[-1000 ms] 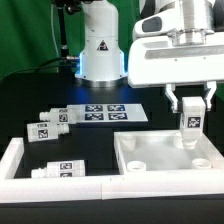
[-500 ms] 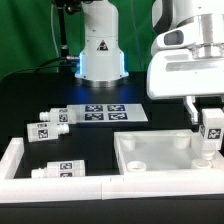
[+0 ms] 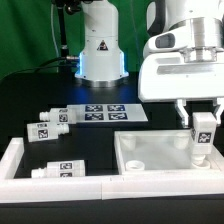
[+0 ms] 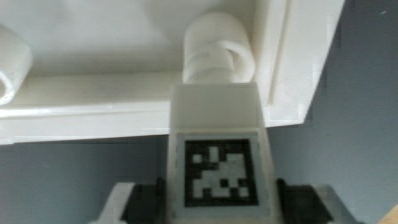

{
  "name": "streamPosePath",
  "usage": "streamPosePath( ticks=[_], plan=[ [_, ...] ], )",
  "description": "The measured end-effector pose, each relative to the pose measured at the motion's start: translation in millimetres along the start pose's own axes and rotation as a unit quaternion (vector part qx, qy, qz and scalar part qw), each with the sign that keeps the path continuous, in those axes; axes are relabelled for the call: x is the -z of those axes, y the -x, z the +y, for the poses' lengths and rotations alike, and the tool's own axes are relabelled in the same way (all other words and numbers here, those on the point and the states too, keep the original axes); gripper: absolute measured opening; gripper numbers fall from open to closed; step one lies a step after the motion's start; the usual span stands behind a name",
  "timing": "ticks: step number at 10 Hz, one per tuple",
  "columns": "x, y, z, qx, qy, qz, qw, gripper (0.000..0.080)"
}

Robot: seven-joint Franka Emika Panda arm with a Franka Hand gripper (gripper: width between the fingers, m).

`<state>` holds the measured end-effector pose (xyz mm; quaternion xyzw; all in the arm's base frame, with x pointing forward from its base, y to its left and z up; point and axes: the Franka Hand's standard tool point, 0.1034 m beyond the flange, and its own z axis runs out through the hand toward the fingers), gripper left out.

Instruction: Assemble one leg

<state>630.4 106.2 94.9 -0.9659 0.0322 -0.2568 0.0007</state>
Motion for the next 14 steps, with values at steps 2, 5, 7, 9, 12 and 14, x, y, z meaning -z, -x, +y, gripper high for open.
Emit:
streamPosePath(
  ticks=[2, 5, 7, 9, 12, 14],
  plan=[
    [-3.5, -1.0, -5.1, 0.002, -0.001, 0.001, 1.0, 0.0285],
    [-9.2, 4.3, -10.1, 0.007, -0.001, -0.001, 1.0, 0.0285],
    [-10.4, 3.6, -10.0, 0.009, -0.001, 0.01, 1.0, 0.0285],
    [-10.0, 5.3, -9.8, 0.005, -0.001, 0.025, 1.0, 0.0285],
    [-10.8, 11.1, -6.4, 0.01, 0.001, 0.028, 1.0, 0.0285],
    [-10.8, 11.3, -6.7, 0.012, 0.001, 0.027, 1.0, 0.0285]
  ],
)
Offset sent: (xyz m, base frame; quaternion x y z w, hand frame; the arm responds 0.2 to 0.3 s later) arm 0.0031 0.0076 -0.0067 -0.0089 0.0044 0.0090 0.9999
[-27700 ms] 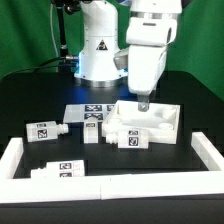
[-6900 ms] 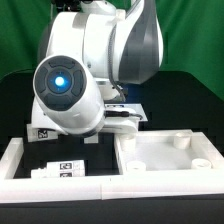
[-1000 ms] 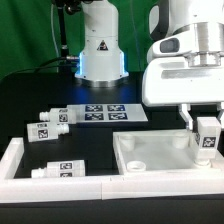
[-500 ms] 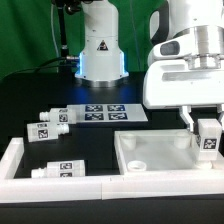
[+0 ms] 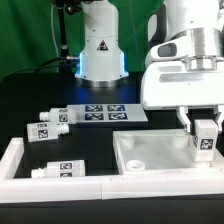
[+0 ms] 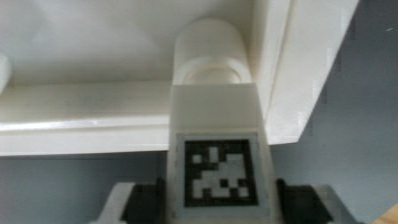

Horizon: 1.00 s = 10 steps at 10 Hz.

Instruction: Assemble one leg

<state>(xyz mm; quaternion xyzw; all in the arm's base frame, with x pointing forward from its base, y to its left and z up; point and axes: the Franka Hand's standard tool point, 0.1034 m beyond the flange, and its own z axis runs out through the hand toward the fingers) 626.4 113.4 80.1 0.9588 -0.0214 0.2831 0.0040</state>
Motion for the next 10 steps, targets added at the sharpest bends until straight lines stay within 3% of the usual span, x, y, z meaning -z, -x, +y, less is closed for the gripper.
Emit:
streamPosePath(
  ticks=[7, 8, 9, 10],
  plan=[
    [-1.3, -1.4, 0.6, 0.001, 0.001, 0.013, 1.0, 0.0285],
    [-1.4, -1.4, 0.8, 0.001, 0.001, 0.013, 1.0, 0.0377],
    [-1.4, -1.3, 0.8, 0.001, 0.001, 0.013, 1.0, 0.0561],
    [-1.4, -1.3, 0.9, 0.001, 0.001, 0.013, 1.0, 0.0561]
  ],
)
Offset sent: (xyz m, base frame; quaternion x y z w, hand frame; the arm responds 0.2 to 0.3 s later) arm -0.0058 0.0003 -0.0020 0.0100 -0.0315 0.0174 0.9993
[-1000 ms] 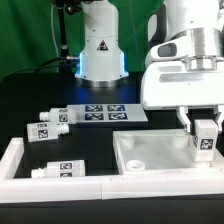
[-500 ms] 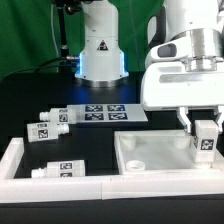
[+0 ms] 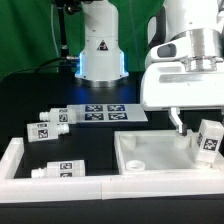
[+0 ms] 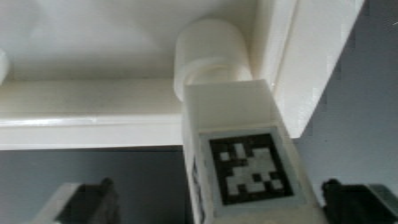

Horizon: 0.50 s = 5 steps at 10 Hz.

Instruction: Assemble one leg

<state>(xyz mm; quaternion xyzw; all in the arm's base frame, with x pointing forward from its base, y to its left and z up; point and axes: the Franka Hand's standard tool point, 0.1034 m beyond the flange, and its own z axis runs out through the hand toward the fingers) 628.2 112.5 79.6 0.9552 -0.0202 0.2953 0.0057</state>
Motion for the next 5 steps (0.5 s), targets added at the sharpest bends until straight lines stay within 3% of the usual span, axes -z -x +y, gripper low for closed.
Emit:
streamPosePath(
  ticks=[1, 4, 5],
  plan=[
    [0.0, 0.0, 0.0, 0.0, 0.0, 0.0, 1.0, 0.063],
    [-0.3, -0.5, 1.1, 0.001, 0.001, -0.004, 1.0, 0.0649],
    [1.5, -6.6, 6.6, -0.005, 0.001, -0.034, 0.999, 0.0649]
  ],
)
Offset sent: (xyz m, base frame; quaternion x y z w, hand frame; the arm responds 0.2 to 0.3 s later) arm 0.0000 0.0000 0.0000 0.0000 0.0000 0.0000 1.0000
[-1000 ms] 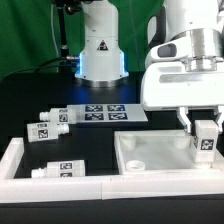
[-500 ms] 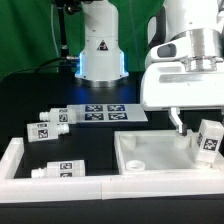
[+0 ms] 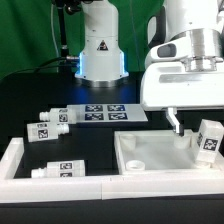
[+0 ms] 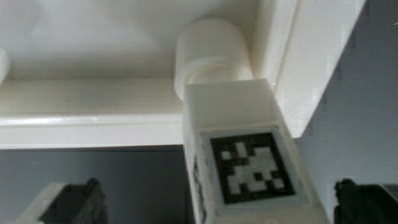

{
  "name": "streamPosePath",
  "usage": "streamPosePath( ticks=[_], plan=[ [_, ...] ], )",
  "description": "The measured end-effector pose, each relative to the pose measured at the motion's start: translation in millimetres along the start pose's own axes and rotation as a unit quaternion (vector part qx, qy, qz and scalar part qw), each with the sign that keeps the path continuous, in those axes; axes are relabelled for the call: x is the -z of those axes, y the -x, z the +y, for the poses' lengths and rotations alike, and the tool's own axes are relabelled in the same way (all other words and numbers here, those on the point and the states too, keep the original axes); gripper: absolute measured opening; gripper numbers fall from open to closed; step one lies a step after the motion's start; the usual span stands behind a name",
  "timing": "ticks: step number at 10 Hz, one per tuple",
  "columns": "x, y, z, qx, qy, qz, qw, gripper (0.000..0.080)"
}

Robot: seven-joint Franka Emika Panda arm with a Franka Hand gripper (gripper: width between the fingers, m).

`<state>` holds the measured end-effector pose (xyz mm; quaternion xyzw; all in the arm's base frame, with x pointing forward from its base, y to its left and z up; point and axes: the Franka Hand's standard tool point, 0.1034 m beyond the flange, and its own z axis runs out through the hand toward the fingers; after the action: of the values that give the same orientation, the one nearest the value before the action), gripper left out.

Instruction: Assemble one leg

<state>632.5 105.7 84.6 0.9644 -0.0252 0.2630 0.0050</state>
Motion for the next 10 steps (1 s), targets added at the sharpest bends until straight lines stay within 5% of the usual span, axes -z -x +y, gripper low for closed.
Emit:
streamPosePath(
  ticks=[1, 6, 10],
  plan=[
    [4.6, -12.6, 6.0, -0.008, -0.001, 0.005, 1.0, 0.0649],
    [-4.2, -7.9, 3.4, -0.024, 0.003, -0.169, 0.985, 0.0649],
    [-5.5, -10.1, 3.6, -0.028, 0.004, -0.181, 0.983, 0.0649]
  ],
)
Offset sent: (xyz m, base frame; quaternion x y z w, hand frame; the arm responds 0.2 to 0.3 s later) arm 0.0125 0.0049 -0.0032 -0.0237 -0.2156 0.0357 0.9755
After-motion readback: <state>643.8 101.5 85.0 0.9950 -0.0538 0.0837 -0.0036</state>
